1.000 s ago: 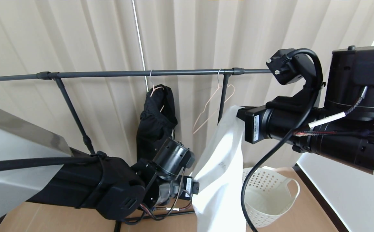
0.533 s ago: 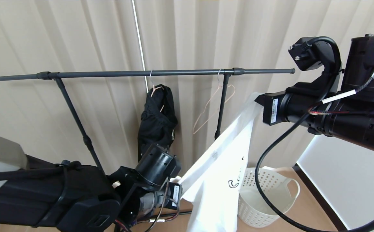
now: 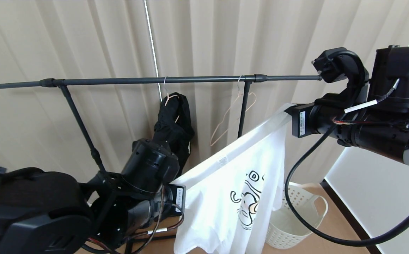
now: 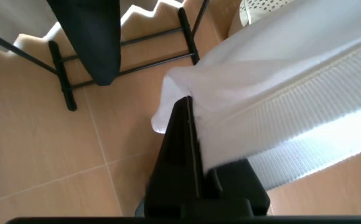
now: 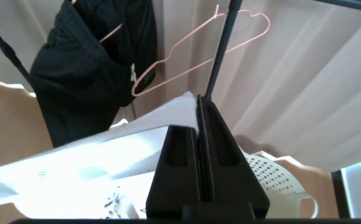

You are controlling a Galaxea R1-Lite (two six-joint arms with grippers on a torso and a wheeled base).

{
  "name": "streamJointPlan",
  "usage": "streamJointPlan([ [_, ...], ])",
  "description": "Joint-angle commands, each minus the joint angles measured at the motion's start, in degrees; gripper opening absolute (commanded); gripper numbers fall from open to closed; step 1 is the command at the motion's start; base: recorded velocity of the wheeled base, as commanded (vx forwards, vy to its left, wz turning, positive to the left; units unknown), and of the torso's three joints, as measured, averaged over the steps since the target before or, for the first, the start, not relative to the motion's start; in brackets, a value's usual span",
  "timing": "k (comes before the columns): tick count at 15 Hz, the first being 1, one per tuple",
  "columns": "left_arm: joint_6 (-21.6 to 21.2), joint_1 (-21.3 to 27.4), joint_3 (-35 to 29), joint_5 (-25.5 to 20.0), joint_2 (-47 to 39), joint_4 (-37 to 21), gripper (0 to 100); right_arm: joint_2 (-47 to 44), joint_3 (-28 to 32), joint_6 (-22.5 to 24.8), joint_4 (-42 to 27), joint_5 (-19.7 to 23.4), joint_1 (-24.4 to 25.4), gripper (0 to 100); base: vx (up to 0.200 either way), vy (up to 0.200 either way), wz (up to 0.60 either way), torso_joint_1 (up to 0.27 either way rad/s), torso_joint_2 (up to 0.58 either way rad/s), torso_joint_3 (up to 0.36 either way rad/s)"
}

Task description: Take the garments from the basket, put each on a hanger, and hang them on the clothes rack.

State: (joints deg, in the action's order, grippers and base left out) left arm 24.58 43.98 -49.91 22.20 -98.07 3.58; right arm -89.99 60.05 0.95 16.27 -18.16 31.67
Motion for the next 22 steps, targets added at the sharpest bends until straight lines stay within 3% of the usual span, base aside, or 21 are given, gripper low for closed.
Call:
streamJointPlan([
  [1,-0.7,-2.0,-1.9,0.2,6.4,-4.2,0,-1.7,-0.5,0.6,0.0,-1.4,0.1,0,0.000,0.000,0.00,0.000,0.00,0.000],
  [7,-0.8,-4.2,-2.9,0.3,9.7,-7.5,0,-1.2,-2.7,1.6,0.0,-1.9,3.4,0,0.000,0.000,0.00,0.000,0.00,0.000],
  [17,-8.0,-7.1,-19.4,-0.4,-0.5,-6.6,0,-2.8,-2.0,1.4,0.2,-4.9,5.3,0,0.000,0.000,0.00,0.000,0.00,0.000],
  [20,-8.2,-7.5,-21.9,-0.3,-1.9,-6.3,0,-5.7,-1.9,1.4,5.2,-7.5,5.3,0,0.000,0.000,0.00,0.000,0.00,0.000],
  [22,-8.3,-7.4,-22.5,-0.3,-1.8,-4.1,0,-9.7,-1.3,1.4,14.4,-10.5,5.3,0,0.000,0.000,0.00,0.000,0.00,0.000],
])
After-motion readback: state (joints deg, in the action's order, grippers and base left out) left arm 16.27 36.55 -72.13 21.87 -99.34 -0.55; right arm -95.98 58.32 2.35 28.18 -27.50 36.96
